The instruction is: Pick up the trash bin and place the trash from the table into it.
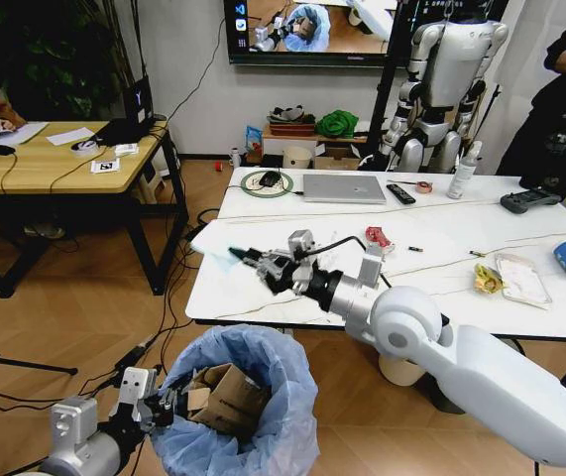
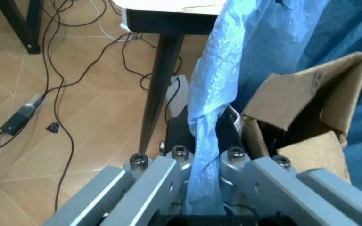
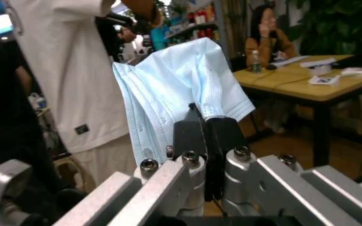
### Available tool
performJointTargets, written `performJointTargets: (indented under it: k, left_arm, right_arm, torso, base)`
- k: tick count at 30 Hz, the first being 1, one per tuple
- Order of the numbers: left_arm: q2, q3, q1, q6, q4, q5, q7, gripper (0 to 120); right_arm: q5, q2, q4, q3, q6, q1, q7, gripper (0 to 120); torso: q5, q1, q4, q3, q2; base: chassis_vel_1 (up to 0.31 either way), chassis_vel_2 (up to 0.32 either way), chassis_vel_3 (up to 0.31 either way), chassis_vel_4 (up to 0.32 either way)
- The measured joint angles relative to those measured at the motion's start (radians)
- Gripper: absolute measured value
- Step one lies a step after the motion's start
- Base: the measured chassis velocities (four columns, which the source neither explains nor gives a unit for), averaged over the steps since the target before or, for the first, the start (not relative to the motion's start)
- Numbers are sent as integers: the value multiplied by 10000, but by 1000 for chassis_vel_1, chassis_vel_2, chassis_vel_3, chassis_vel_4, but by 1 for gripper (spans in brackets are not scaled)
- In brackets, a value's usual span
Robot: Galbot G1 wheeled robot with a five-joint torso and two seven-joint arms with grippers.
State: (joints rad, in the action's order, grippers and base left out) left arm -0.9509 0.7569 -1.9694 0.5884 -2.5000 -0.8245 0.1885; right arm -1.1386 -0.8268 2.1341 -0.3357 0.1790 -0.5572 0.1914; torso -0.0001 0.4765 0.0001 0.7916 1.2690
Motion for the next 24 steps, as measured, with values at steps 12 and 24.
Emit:
performJointTargets:
  k: [12,24]
  left_arm:
    - [-20,85,-35,6,0,22,1,0]
    - [177,193,-27,18,0,-9,16,0]
  right_arm:
    - [213,1075,690,-318,-573,-414,1457,0]
    - [757,2560,1240,966,-726,-2079,2247,0]
  torso:
    - [1,0,-2,1,0]
    - [2,1,-1,1,0]
  base:
    - [0,0,0,0]
    - [0,0,0,0]
